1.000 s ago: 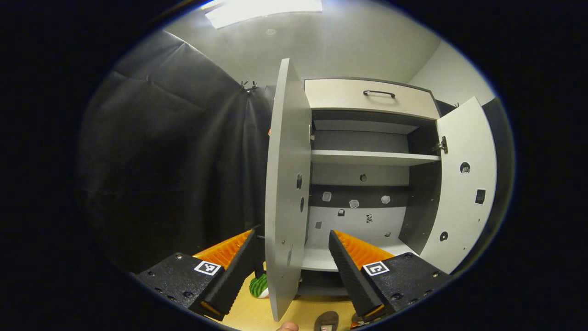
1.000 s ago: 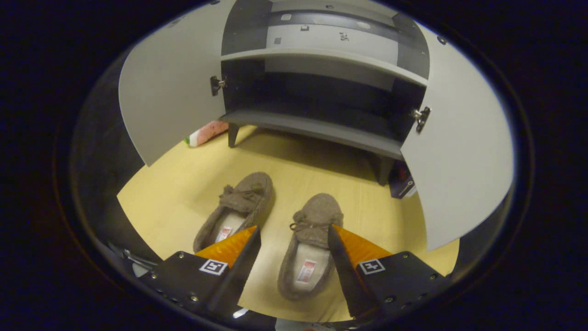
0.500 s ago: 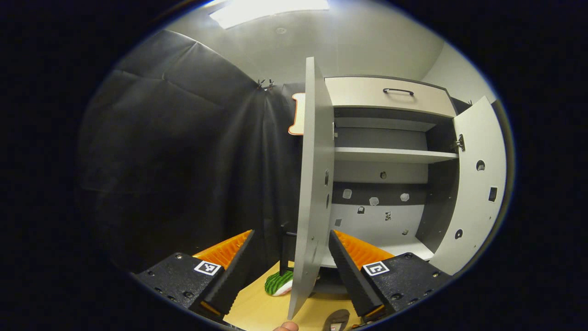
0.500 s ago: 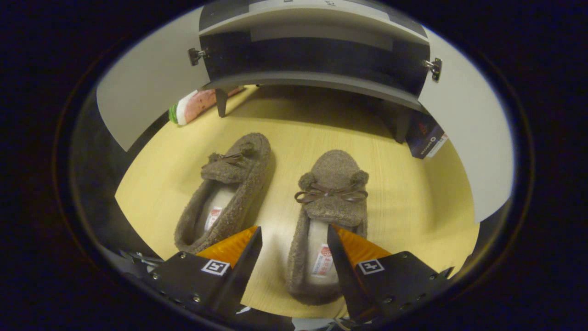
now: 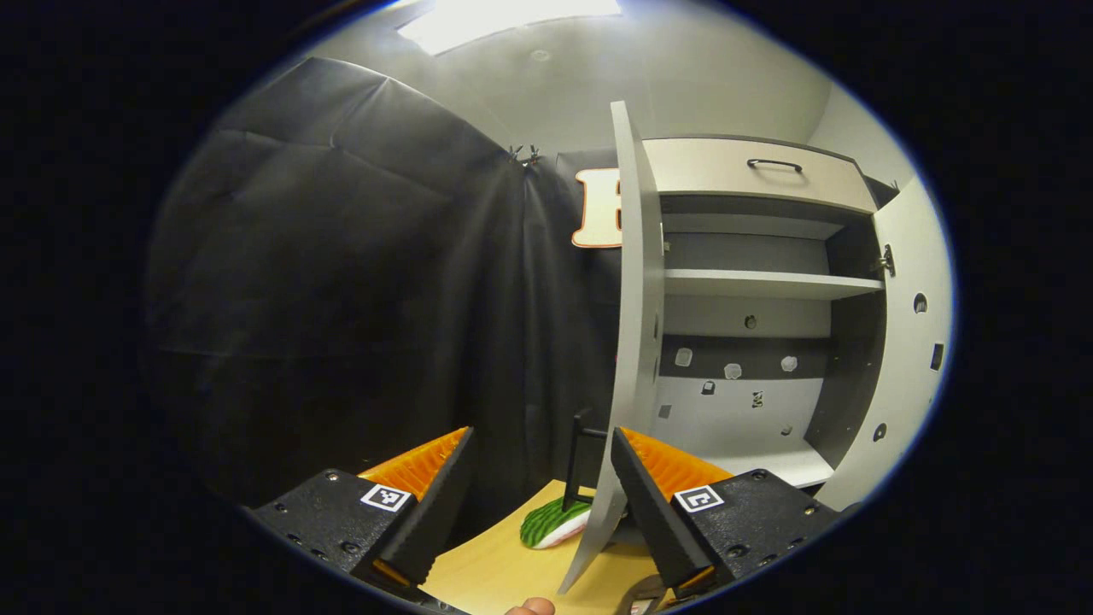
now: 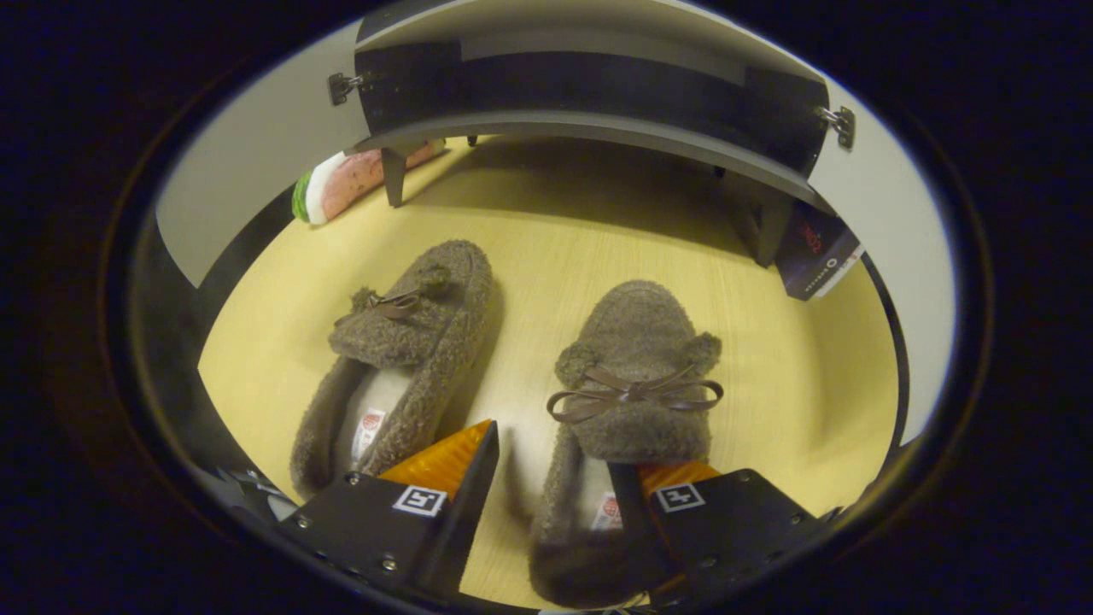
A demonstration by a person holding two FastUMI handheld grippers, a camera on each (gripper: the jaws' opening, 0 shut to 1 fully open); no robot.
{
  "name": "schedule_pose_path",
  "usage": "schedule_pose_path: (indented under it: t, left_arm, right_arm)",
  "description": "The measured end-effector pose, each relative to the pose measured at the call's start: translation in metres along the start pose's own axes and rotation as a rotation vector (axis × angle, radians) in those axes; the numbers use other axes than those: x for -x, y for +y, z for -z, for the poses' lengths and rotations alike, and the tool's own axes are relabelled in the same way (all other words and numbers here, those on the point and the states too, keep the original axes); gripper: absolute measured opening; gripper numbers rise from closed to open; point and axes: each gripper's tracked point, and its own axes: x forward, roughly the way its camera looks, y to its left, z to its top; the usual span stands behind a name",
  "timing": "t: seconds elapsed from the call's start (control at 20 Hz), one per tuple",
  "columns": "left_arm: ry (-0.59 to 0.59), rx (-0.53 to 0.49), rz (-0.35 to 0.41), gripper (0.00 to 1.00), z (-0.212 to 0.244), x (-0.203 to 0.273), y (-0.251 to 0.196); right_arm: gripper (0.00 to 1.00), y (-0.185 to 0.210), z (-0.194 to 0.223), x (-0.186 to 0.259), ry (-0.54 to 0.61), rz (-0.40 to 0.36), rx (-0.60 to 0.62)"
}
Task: Grab one shoe with the right hand and put it into the shoe cabinet, grab the other shoe with the left hand and put it into the shoe cabinet; then close the right door with the right hand and the left door with the left hand.
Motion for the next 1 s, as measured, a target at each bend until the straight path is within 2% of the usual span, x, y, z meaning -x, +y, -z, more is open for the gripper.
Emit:
schedule_pose_path:
  t: [0.05, 0.15, 0.2, 0.25, 0.3, 0.35, 0.45, 0.5, 0.6, 0.75, 0.8, 0.85, 0.9, 1.0]
  left_arm:
    - [-0.001, 0.004, -0.004, 0.96, -0.001, -0.002, 0.001]
    - [-0.002, 0.013, -0.005, 0.92, 0.000, -0.004, 0.001]
    - [-0.001, 0.017, -0.005, 0.93, 0.001, -0.005, 0.001]
    - [0.002, 0.021, -0.004, 0.92, 0.002, -0.007, 0.001]
    - [0.004, 0.025, -0.002, 0.96, 0.004, -0.008, 0.001]
    - [0.007, 0.029, 0.000, 0.93, 0.004, -0.009, 0.001]
    - [0.003, 0.040, 0.011, 1.00, 0.004, -0.011, 0.000]
    - [0.003, 0.045, 0.017, 1.00, 0.005, -0.012, -0.002]
    - [0.005, 0.047, 0.021, 0.93, 0.006, -0.013, 0.000]
    - [0.006, 0.053, 0.026, 1.00, 0.005, -0.013, 0.003]
    - [0.004, 0.053, 0.026, 0.96, 0.005, -0.012, 0.004]
    - [0.003, 0.051, 0.026, 1.00, 0.004, -0.012, 0.005]
    - [0.002, 0.048, 0.025, 0.96, 0.005, -0.011, 0.007]
    - [0.000, 0.046, 0.023, 0.96, 0.003, -0.011, 0.010]
  right_arm:
    - [0.71, -0.012, -0.003, -0.005, -0.008, 0.052, 0.030]
    - [0.34, -0.018, -0.004, -0.005, -0.003, 0.066, 0.020]
    - [0.37, -0.017, -0.005, -0.004, 0.006, 0.062, 0.017]
    - [0.33, -0.022, -0.006, -0.008, -0.001, 0.093, 0.025]
    - [0.33, -0.018, -0.006, -0.005, -0.002, 0.094, 0.012]
    - [0.10, -0.021, -0.006, -0.006, 0.002, 0.100, 0.005]
    - [0.11, -0.020, -0.006, -0.005, -0.002, 0.107, 0.002]
    - [0.11, -0.020, -0.006, -0.005, -0.009, 0.106, -0.001]
    - [0.10, -0.020, -0.007, -0.005, -0.022, 0.087, -0.015]
    - [0.11, -0.019, -0.005, -0.002, -0.034, 0.057, -0.053]
    - [0.10, -0.020, -0.008, 0.004, -0.044, 0.056, -0.057]
    - [0.05, -0.021, -0.009, -0.006, -0.058, 0.065, -0.064]
    - [0.01, -0.021, -0.010, -0.004, -0.055, 0.067, -0.071]
    - [0.01, -0.024, -0.014, 0.004, -0.070, 0.082, -0.090]
